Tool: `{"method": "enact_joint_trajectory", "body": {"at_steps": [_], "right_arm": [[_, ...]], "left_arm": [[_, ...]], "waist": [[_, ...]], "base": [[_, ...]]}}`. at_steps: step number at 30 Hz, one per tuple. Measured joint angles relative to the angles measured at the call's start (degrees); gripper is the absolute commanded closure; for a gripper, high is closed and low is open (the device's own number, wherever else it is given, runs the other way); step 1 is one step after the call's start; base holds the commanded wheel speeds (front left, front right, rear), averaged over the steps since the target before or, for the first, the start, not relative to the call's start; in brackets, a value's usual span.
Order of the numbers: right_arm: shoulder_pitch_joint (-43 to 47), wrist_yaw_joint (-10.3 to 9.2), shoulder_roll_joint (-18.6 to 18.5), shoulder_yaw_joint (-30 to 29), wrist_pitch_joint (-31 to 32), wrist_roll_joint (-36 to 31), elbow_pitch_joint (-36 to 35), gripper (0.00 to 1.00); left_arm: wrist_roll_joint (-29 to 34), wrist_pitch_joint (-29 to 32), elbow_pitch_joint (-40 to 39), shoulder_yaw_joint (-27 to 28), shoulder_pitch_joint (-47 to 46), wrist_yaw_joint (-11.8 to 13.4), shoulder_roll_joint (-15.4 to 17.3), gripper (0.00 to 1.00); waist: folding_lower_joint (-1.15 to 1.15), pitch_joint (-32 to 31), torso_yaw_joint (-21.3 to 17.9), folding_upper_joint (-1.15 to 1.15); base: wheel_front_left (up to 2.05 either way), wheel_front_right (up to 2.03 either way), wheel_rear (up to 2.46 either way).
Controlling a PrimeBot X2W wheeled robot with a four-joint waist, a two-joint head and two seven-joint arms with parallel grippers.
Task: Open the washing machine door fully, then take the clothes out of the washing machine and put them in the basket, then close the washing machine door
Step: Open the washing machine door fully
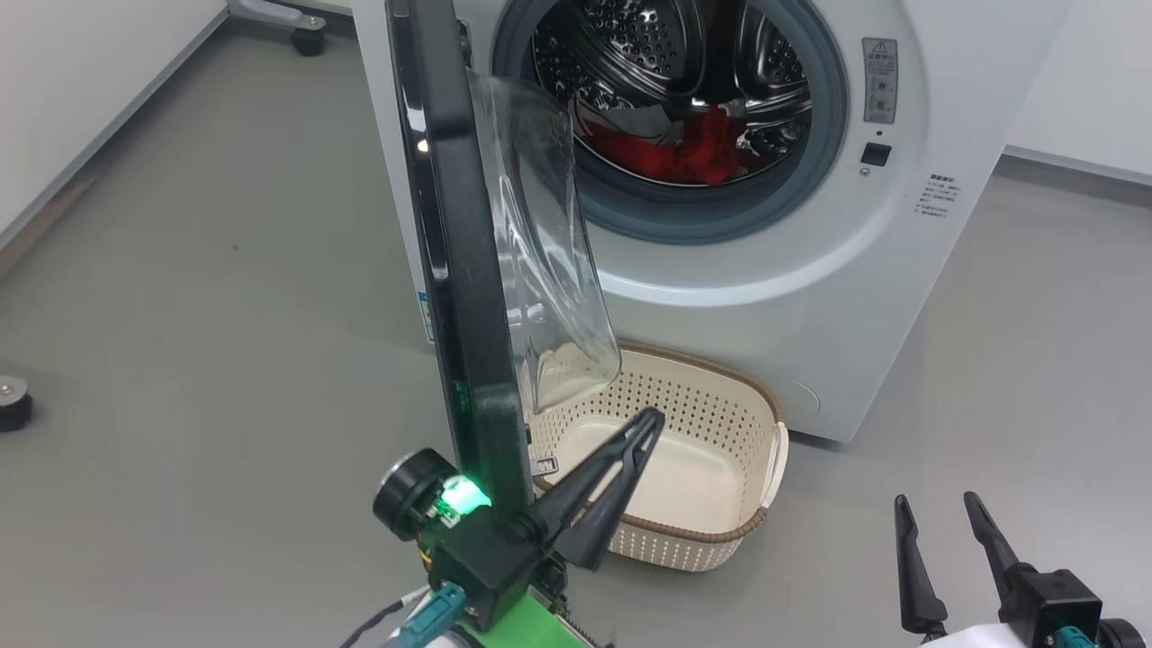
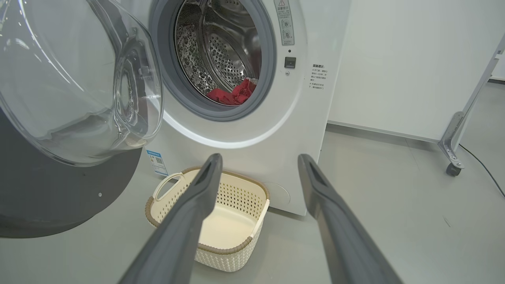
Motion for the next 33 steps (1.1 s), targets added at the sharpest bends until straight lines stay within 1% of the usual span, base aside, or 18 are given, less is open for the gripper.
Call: {"method": "enact_joint_trajectory", "body": {"at_steps": [5,8,12,13,19,28,33], "right_arm": [[0.0,0.30,0.3,0.0,0.0,-0.2,0.1,0.00],[0.0,0.32,0.4,-0.1,0.0,-0.4,0.1,0.00],[0.0,0.33,0.5,-0.2,0.0,-0.4,0.1,0.00],[0.0,0.33,0.5,-0.3,0.0,-0.5,0.1,0.00],[0.0,0.54,0.7,-0.6,0.0,-0.6,0.1,0.00],[0.0,0.85,0.8,-1.2,0.0,-0.6,0.4,0.00],[0.0,1.00,0.9,-1.6,0.0,-0.7,0.5,0.00]], "left_arm": [[-0.4,4.1,4.4,-3.0,2.2,0.0,0.1,1.00],[-0.4,5.9,7.2,-3.1,3.3,0.1,0.2,1.00],[-0.3,7.3,10.2,-2.5,3.9,1.2,0.2,1.00],[-0.2,7.7,11.4,-1.6,3.9,1.9,0.2,1.00],[-0.2,7.7,13.4,0.6,3.8,3.9,0.2,1.00],[-0.2,7.6,15.3,2.3,3.1,5.2,0.2,1.00],[-0.2,7.1,16.3,3.0,2.5,6.3,0.2,1.00]], "waist": [[0.00,0.3,-0.4,0.00],[0.00,0.5,-0.7,0.00],[0.00,0.8,-1.1,0.00],[0.00,0.9,-1.2,0.00],[0.00,1.2,-1.7,0.00],[0.00,1.6,-1.9,0.00],[0.00,1.7,-1.9,0.00]], "base": [[0.00,0.00,0.00],[0.00,0.00,0.00],[0.00,0.00,0.00],[0.00,0.00,0.00],[0.00,0.00,0.00],[0.00,0.00,0.00],[0.00,0.00,0.00]]}}
